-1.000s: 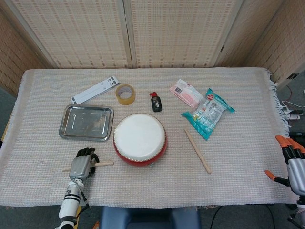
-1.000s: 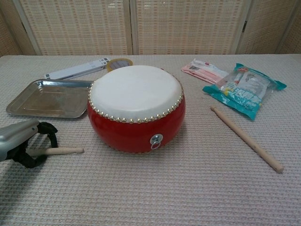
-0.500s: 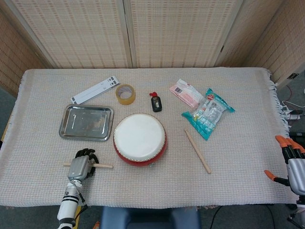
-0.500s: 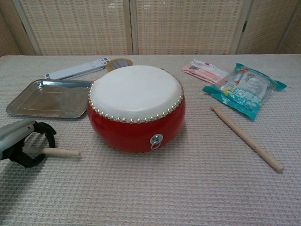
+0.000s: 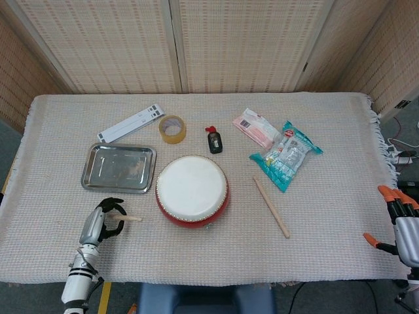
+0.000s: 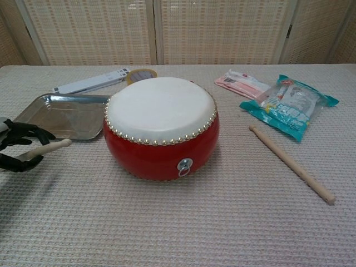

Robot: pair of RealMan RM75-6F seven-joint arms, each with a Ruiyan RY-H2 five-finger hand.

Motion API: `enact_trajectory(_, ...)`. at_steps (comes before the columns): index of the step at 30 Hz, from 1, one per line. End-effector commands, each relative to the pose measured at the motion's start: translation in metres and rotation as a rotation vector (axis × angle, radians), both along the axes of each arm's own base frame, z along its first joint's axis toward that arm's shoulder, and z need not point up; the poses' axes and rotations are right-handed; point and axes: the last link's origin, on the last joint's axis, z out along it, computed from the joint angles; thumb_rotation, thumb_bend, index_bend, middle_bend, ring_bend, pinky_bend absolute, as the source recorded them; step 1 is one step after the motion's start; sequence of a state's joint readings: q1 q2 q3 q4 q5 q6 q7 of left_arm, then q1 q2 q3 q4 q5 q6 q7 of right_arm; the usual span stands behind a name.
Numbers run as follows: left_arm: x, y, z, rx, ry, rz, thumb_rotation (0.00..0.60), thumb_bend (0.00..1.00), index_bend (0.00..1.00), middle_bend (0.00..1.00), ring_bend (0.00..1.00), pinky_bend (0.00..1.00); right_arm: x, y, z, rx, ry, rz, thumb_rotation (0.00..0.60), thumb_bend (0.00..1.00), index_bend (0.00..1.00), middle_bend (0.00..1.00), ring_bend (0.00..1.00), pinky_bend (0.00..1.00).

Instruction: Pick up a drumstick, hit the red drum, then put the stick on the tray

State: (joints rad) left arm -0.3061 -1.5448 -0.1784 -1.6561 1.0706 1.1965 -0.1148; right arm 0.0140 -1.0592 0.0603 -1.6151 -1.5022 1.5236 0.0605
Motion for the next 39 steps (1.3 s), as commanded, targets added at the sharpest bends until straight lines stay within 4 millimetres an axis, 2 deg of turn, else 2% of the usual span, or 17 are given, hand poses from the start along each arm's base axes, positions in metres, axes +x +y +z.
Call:
enact_trajectory(1, -0.008, 0.001, 0.018, 0.025, -0.144, 0.011, 0.6, 0.4, 0.56, 0.24, 0.1, 0.12, 0.001, -0.001, 0.002, -0.007, 0.001, -0.005, 0.6, 0.09, 0.01, 0.09, 0.01, 0.16)
enact_trajectory(11, -0.017, 0.003, 0.02, -0.034, -0.47, 0.091, 0.6, 0.4, 0.57, 0.27, 0.13, 0.15, 0.005, -0.002, 0.01, -0.033, 0.026, -0.003, 0.6, 0.09, 0.01, 0.09, 0.01, 0.16)
enact_trajectory(19, -0.022, 0.009, 0.034, -0.059, -0.735, 0.161, 0.6, 0.4, 0.57, 0.28, 0.14, 0.17, 0.006, 0.0, 0.011, -0.04, 0.03, -0.006, 0.6, 0.09, 0.02, 0.09, 0.01, 0.16)
enact_trajectory(23, -0.025, 0.01, 0.039, -0.076, -0.805, 0.171, 0.6, 0.41, 0.57, 0.29, 0.15, 0.18, 0.007, 0.0, 0.012, -0.048, 0.032, -0.005, 0.6, 0.09, 0.02, 0.09, 0.01, 0.16)
enact_trajectory(39, -0.046, 0.02, 0.037, -0.109, -1.052, 0.291, 0.6, 0.41, 0.57, 0.31, 0.18, 0.19, 0.007, 0.0, 0.01, -0.039, 0.03, -0.011, 0.6, 0.09, 0.02, 0.09, 0.01, 0.16)
